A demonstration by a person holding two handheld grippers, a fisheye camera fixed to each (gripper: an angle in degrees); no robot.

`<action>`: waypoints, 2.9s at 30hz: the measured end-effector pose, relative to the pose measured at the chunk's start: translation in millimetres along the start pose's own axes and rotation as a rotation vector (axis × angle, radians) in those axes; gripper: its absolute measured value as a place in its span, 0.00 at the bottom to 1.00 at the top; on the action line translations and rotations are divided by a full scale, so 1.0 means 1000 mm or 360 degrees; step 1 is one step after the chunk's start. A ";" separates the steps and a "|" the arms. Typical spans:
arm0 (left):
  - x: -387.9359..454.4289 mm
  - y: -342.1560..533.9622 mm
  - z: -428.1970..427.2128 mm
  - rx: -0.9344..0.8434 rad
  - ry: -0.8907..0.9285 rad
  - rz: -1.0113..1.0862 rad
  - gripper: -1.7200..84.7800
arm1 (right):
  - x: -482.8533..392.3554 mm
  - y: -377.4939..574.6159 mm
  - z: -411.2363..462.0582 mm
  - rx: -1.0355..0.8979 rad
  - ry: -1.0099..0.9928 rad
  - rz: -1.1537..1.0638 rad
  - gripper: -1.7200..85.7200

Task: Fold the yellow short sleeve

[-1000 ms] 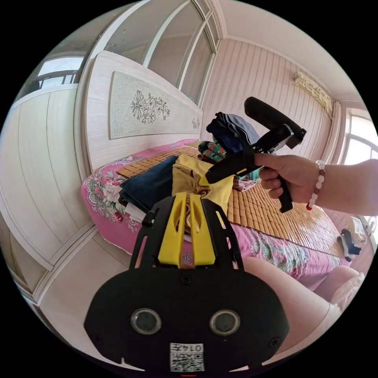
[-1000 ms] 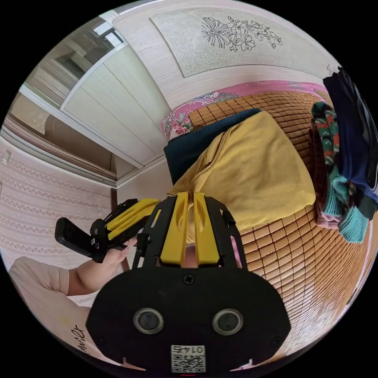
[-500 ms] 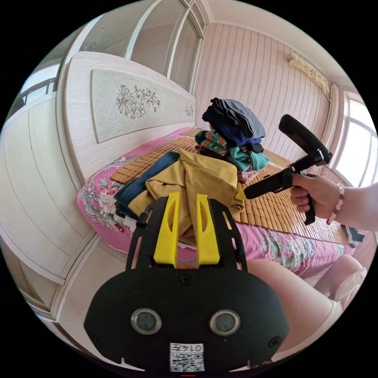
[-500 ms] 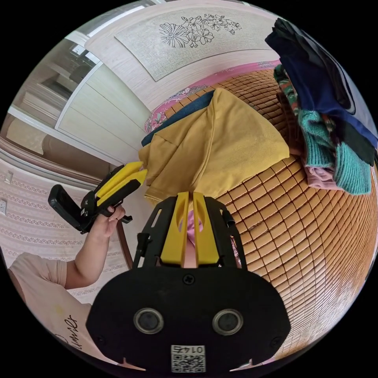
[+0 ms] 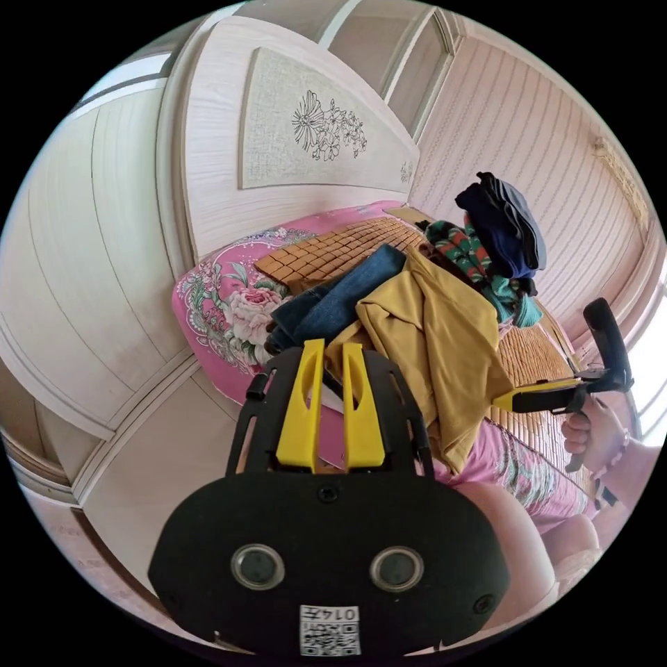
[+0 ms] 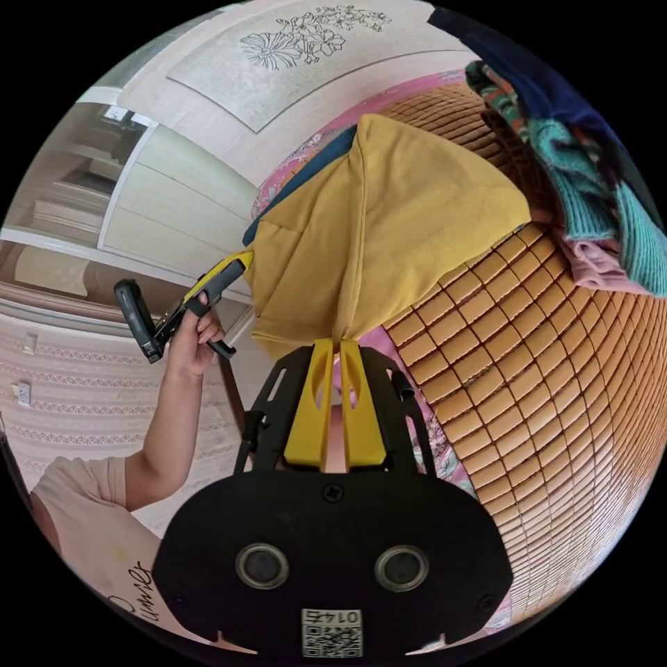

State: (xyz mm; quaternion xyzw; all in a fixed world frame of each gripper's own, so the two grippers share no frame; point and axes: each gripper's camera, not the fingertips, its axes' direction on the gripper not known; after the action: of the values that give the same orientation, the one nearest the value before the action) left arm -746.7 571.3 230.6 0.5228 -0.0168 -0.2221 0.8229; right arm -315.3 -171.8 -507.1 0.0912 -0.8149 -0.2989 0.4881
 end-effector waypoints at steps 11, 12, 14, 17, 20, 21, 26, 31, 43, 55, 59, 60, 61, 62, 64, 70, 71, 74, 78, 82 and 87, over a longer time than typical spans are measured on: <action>0.030 0.057 -0.118 0.0268 0.0524 -0.0044 0.01 | -0.043 0.108 -0.213 0.0478 -0.0106 -0.0011 0.02; 0.032 0.059 -0.129 0.0297 0.0548 -0.0036 0.01 | -0.046 0.134 -0.252 0.0594 -0.0112 0.0008 0.02; 0.045 0.063 -0.176 0.0412 0.0710 -0.0007 0.01 | -0.052 0.179 -0.313 0.0793 -0.0130 0.0026 0.02; 0.075 0.068 -0.245 0.0626 0.0915 0.0147 0.01 | -0.065 0.269 -0.408 0.1105 -0.0127 0.0065 0.02; 0.107 0.075 -0.311 0.0809 0.1084 0.0274 0.01 | -0.082 0.366 -0.487 0.1398 -0.0130 0.0096 0.02; 0.114 0.076 -0.323 0.0834 0.1120 0.0300 0.01 | -0.089 0.405 -0.515 0.1528 -0.0146 0.0099 0.02; 0.194 0.103 -0.388 0.0918 0.1232 0.0549 0.01 | -0.130 0.540 -0.604 0.1875 -0.0098 0.0081 0.03; 0.261 0.144 -0.424 0.0966 0.1349 0.0633 0.01 | -0.185 0.650 -0.685 0.2053 0.0083 0.0019 0.03; 0.378 0.207 -0.510 0.1276 0.1621 0.0916 0.01 | -0.321 0.840 -0.856 0.2366 0.0472 -0.0422 0.02; 0.543 0.166 -0.265 0.0314 0.1395 0.0861 0.01 | -0.164 0.812 -0.922 0.1685 0.0417 0.0470 0.02; 0.628 0.108 -0.164 0.0211 0.1270 0.0776 0.01 | -0.091 0.760 -0.966 0.1580 0.0386 0.0630 0.02; 0.638 0.096 -0.158 0.0223 0.1298 0.0728 0.01 | -0.083 0.742 -0.994 0.1586 0.0487 0.0626 0.02; 0.655 0.074 -0.154 0.0279 0.1376 0.0643 0.01 | -0.083 0.730 -1.026 0.1663 0.0552 0.0605 0.02; 0.671 0.054 -0.155 0.0367 0.1416 0.0596 0.01 | -0.084 0.725 -1.042 0.1715 0.0568 0.0579 0.02; 0.689 0.034 -0.161 0.0496 0.1439 0.0582 0.01 | -0.099 0.717 -1.097 0.1962 0.0558 0.0435 0.02; 0.708 0.035 -0.108 0.0515 0.1264 0.0783 0.01 | -0.104 0.712 -1.110 0.1868 0.0733 0.0294 0.03; 0.706 0.043 -0.077 0.0398 0.1209 0.0797 0.01 | -0.098 0.711 -1.103 0.1814 0.0735 0.0320 0.03; 0.700 0.079 0.017 0.0056 0.1043 0.0856 0.01 | -0.050 0.715 -1.053 0.1538 0.0674 0.0541 0.03; 0.690 0.138 0.136 -0.0318 0.0884 0.0892 0.01 | 0.033 0.730 -0.965 0.1166 0.0491 0.0984 0.03; 0.669 0.198 0.246 -0.0694 0.0788 0.0668 0.01 | 0.091 0.763 -0.898 0.0972 0.0209 0.1413 0.03; 0.655 0.242 0.309 -0.0975 0.0619 0.0769 0.01 | 0.105 0.791 -0.871 0.0767 0.0136 0.1566 0.03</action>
State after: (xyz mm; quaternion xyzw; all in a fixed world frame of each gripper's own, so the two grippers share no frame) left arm -152.3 142.7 446.2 0.2675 0.0832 0.0847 0.9562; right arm 485.6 71.7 326.5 -0.1795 -0.7862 0.1636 0.5682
